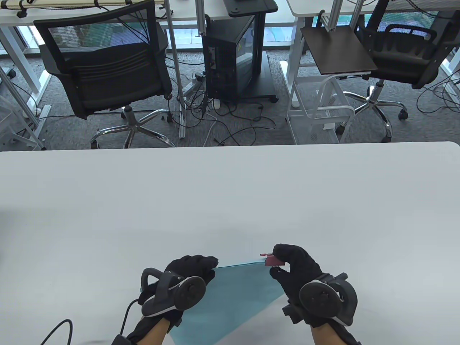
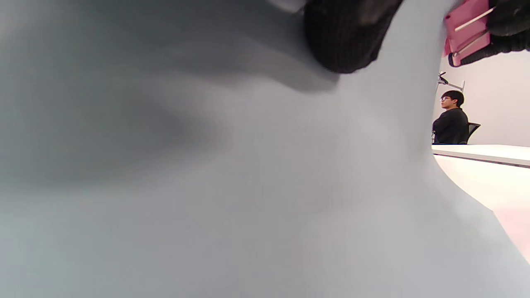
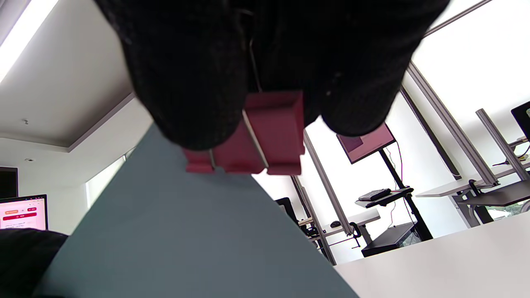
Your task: Clip paper with binder clip (Right hand to clip)
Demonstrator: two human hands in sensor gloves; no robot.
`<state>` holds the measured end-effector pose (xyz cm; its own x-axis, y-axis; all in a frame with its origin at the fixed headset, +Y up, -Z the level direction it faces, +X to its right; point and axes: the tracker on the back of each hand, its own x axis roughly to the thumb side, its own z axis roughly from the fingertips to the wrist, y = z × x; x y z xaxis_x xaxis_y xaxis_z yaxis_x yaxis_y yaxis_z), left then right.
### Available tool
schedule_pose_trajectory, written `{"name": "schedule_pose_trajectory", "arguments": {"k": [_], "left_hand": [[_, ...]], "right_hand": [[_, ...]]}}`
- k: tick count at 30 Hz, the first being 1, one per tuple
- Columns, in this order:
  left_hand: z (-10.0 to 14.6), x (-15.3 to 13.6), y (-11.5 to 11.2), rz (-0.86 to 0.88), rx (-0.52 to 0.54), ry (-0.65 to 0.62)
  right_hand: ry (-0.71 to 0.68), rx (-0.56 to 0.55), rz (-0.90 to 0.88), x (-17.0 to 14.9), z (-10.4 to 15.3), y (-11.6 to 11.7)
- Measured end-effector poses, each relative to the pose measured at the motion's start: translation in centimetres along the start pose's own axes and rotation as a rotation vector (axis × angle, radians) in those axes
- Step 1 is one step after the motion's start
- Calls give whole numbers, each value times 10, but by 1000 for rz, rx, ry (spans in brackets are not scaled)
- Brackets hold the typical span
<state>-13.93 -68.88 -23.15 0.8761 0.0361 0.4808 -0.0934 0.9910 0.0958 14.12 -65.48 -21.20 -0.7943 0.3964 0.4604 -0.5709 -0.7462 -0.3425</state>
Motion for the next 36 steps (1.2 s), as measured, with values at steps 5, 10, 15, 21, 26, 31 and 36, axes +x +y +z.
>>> {"name": "schedule_pose_trajectory", "arguments": {"k": [5, 10, 15, 21, 26, 31, 36], "left_hand": [[1, 0, 2, 12, 4, -9], [1, 3, 1, 19, -11, -28], [1, 4, 1, 1, -19, -37], [-4, -6, -2, 146, -93, -26], [-8, -40, -18, 518, -189, 185], [-8, -68, -38, 817, -177, 403], [-17, -85, -54, 998, -95, 624]], "right_hand": [[-18, 12, -32, 6, -4, -4], [-46, 38, -22, 13, -7, -3], [-57, 112, -19, 12, -9, -1], [-42, 180, -37, 4, -11, 10], [-74, 141, 94, -7, -4, 17], [-13, 178, 303, -27, 1, 25], [60, 231, 390, -48, 6, 32]]}}
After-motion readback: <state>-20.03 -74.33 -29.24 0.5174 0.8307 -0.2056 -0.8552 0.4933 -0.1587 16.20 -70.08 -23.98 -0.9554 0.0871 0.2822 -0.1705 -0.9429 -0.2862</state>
